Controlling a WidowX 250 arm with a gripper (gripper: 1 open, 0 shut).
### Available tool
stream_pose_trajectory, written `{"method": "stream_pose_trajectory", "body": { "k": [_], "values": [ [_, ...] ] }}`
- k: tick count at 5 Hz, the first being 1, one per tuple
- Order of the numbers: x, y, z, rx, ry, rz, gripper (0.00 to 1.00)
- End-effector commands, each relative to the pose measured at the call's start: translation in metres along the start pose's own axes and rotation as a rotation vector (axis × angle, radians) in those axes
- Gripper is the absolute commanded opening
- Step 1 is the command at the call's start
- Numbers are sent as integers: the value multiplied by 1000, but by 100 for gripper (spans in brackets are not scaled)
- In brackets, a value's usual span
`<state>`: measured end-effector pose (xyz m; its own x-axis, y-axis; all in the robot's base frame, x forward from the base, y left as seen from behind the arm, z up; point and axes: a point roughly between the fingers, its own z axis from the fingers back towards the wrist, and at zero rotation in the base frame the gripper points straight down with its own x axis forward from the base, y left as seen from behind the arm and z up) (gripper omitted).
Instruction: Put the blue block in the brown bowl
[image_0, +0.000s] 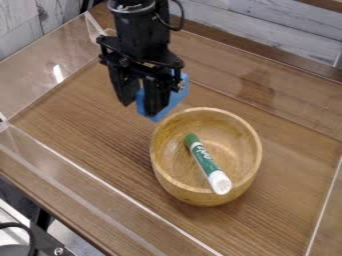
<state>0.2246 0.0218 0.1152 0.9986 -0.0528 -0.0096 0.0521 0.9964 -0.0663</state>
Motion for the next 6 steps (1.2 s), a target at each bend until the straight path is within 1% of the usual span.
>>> {"method": "stream_pose_trajectory", "body": {
  "k": [1,2,4,6],
  "values": [
    [3,-3,12,21,-58,2,0],
    [3,-5,12,31,-55,12,0],
    [-1,-20,15,23,-52,24,0],
    [-3,-28,18,20,-50,25,0]
  ]
}}
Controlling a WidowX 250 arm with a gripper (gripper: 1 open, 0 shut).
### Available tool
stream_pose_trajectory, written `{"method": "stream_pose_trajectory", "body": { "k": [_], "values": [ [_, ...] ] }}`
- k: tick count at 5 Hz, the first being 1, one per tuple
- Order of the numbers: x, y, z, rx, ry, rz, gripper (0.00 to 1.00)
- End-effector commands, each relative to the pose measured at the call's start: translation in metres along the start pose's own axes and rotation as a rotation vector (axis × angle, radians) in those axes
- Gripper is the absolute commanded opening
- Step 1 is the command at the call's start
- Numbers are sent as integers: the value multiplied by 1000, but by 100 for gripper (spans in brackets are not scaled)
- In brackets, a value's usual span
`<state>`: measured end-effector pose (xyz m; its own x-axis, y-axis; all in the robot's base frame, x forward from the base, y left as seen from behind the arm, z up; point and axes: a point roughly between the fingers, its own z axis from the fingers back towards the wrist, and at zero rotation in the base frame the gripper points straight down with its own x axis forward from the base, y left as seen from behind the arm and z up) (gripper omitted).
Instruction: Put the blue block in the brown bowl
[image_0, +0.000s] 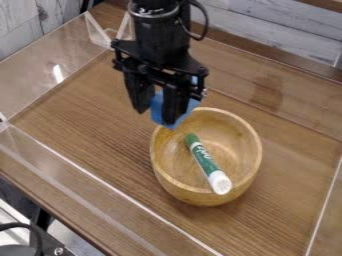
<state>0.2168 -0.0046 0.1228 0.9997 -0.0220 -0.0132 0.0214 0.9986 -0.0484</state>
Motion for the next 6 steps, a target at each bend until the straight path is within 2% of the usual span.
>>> {"method": "stream_pose_trajectory", "body": {
  "k": [1,6],
  "values": [
    [2,-5,13,1,-51,-4,0],
    [-3,-28,16,-1,-54,15,0]
  ]
}}
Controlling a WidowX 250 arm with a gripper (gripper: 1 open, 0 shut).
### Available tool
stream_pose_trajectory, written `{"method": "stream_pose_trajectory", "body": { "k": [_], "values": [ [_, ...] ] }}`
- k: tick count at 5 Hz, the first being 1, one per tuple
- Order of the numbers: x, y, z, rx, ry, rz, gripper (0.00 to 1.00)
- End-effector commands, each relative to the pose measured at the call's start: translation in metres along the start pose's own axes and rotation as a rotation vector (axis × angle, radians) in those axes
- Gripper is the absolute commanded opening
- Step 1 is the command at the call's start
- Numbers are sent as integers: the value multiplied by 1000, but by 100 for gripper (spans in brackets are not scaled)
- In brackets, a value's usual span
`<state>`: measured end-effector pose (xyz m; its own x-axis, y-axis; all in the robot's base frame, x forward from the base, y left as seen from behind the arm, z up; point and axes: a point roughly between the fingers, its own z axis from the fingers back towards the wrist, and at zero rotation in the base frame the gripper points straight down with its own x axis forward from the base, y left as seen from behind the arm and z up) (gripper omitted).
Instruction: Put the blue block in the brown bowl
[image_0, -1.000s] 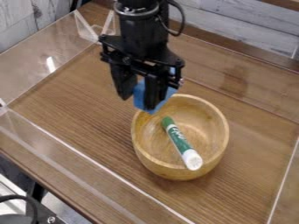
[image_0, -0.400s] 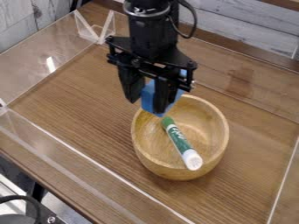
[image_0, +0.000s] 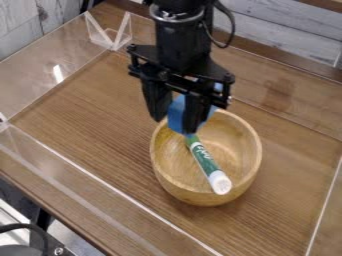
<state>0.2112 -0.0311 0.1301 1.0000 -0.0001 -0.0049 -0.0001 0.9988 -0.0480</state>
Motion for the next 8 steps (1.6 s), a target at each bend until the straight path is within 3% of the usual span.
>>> {"method": "stream_pose_trajectory", "body": {
  "k": [1,8],
  "values": [
    [2,-4,11,-1,-47,-2,0],
    [3,-21,15,14,-62,37,0]
  ]
}}
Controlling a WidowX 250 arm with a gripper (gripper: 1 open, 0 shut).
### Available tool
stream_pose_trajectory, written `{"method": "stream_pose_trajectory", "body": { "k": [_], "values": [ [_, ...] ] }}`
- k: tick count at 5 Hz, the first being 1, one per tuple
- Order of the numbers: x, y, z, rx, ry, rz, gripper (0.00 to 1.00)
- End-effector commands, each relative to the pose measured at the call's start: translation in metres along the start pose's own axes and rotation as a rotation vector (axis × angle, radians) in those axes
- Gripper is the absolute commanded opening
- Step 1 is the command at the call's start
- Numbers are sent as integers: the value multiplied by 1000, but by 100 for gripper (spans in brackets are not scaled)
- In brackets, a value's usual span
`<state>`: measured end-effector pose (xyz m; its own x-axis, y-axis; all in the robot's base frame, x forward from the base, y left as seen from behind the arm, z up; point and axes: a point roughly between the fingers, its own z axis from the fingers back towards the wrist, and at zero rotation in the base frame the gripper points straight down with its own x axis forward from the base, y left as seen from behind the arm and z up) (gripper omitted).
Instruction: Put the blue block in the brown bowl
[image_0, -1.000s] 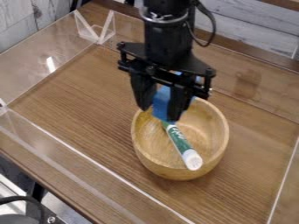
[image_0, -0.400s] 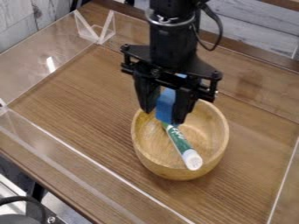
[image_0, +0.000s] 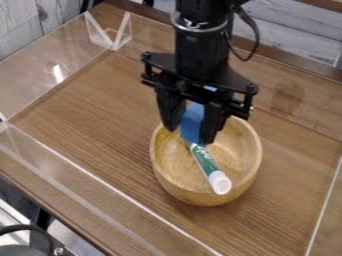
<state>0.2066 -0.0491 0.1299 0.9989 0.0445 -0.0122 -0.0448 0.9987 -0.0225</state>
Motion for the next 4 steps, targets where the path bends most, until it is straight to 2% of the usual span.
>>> {"method": "stream_pose_trajectory", "body": {
  "k": [1,4],
  "values": [
    [8,-4,17,-9,-71,-5,0],
    [9,-3,15,-8,-78,-1,0]
  ]
}}
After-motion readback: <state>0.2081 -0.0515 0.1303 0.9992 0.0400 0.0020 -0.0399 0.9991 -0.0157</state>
